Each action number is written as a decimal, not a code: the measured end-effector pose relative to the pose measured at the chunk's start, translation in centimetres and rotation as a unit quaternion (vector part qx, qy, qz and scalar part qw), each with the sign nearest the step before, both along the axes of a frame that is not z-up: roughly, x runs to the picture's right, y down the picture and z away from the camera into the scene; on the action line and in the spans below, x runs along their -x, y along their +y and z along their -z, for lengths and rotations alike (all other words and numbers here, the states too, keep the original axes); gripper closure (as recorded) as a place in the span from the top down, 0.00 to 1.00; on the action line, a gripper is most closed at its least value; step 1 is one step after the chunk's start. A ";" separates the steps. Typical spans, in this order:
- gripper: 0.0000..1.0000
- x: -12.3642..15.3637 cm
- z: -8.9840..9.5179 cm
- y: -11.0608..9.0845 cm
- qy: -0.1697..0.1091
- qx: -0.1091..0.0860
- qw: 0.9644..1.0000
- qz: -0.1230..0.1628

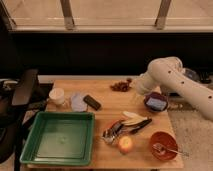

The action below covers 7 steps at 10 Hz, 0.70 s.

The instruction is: Place grapes in tray

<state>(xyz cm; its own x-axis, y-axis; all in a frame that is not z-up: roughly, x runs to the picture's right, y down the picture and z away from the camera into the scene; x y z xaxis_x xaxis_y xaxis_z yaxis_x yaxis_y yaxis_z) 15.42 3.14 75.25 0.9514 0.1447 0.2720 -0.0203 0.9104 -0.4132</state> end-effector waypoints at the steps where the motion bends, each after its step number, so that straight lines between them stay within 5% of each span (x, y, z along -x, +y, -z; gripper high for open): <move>1: 0.65 0.2 -0.3 -0.5 0.003 -0.008 1.000 -0.001; 4: 0.65 1.0 -3.6 -3.4 0.010 -0.024 1.000 -0.002; 7: 0.65 1.6 -8.8 -5.2 0.022 -0.032 0.999 0.006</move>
<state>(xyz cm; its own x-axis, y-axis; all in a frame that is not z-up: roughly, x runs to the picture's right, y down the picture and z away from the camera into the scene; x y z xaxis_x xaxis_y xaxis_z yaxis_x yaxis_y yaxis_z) 13.78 -2.06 84.01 0.9640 0.1159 0.2392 -0.0250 0.9355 -0.3523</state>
